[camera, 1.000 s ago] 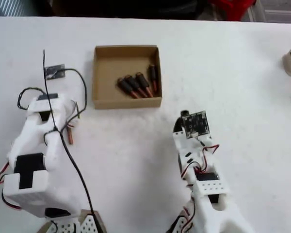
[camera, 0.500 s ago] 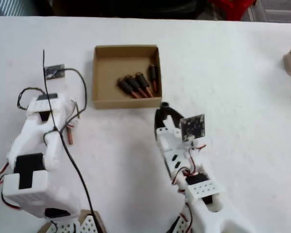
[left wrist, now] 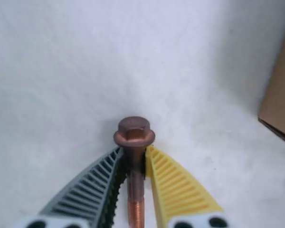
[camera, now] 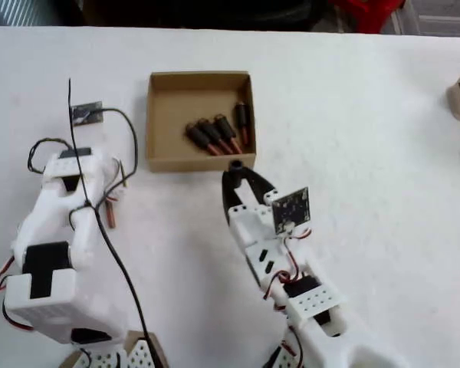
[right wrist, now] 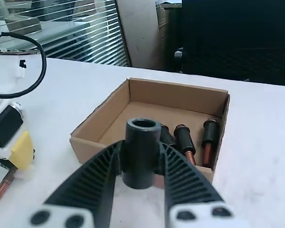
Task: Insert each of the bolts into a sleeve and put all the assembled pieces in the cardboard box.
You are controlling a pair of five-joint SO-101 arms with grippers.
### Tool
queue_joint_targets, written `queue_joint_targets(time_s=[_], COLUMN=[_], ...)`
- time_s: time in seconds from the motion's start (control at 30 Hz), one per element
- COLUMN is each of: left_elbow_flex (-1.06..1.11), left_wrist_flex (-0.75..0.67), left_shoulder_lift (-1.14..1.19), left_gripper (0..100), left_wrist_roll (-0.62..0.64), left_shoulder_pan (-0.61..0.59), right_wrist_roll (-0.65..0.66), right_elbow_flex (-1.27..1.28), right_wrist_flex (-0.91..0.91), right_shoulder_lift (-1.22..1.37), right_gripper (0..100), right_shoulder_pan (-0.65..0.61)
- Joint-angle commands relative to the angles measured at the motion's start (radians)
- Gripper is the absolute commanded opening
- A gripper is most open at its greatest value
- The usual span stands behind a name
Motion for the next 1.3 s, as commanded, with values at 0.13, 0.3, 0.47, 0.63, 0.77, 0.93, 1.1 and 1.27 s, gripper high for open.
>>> queue_joint_targets(time_s=[0.13, 0.3, 0.47, 0.63, 0.77, 0.93, 1.1, 1.27], left_elbow_flex=[-0.048, -0.049, -0.049, -0.049, -0.049, -0.048, -0.048, -0.048], left_wrist_flex=[-0.021, -0.021, -0.021, -0.021, -0.021, -0.04, -0.04, -0.041], left_shoulder_lift=[-0.012, -0.012, -0.012, -0.012, -0.012, -0.012, -0.012, -0.015], left_gripper=[2, 2, 2, 2, 2, 2, 2, 2], left_wrist_roll=[-0.011, -0.011, -0.011, -0.011, -0.011, -0.011, -0.011, -0.011], left_shoulder_pan=[-0.005, -0.005, -0.005, -0.005, -0.005, -0.005, -0.005, -0.005], right_wrist_roll=[-0.009, -0.006, -0.003, -0.003, -0.002, 0.094, 0.117, 0.117], right_elbow_flex=[0.011, 0.011, 0.008, -0.029, -0.098, -0.157, -0.158, -0.158], right_wrist_flex=[-0.033, -0.124, -0.501, -0.848, -1.101, -1.207, -1.204, -1.204], right_shoulder_lift=[-0.016, 0.107, 0.407, 0.783, 1.082, 1.277, 1.257, 1.253], right_gripper=[1.9, 1.7, 1.7, 1.7, 1.7, 1.7, 1.7, 1.7], right_shoulder_pan=[-0.028, -0.084, -0.085, -0.087, -0.094, -0.176, -0.183, -0.185])
